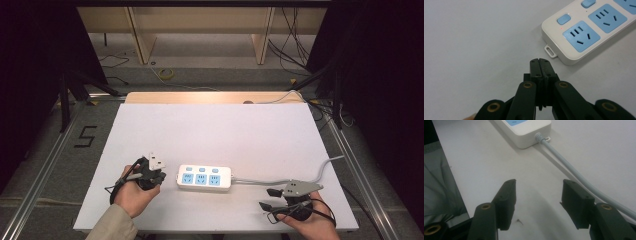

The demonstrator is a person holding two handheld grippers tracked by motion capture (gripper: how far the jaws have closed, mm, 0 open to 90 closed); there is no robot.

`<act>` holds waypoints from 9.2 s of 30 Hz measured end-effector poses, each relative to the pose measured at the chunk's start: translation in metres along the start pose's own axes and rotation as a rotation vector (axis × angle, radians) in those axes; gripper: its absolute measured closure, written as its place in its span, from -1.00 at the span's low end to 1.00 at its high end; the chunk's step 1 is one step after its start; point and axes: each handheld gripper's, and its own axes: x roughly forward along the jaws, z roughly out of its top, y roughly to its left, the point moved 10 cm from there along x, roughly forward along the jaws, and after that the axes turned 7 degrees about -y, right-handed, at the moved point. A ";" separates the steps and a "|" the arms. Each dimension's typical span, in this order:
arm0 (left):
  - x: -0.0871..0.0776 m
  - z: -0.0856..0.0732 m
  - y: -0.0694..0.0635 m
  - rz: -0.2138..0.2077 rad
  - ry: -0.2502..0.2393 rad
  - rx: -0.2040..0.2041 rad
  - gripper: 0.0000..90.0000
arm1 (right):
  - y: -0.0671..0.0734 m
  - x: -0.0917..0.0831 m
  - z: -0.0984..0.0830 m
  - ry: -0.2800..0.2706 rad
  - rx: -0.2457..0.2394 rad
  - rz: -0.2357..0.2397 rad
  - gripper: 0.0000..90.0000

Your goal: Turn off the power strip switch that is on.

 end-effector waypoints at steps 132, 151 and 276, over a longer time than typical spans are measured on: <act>0.035 0.061 -0.033 -0.099 0.145 0.094 0.99 | 0.003 0.000 0.001 -0.004 0.007 0.017 0.00; 0.046 0.061 -0.031 -0.126 0.208 0.120 0.99 | 0.003 -0.001 0.001 -0.004 0.005 0.020 0.00; 0.072 0.063 -0.032 -0.211 0.432 0.351 0.99 | 0.004 -0.001 0.001 -0.006 0.005 0.037 -0.03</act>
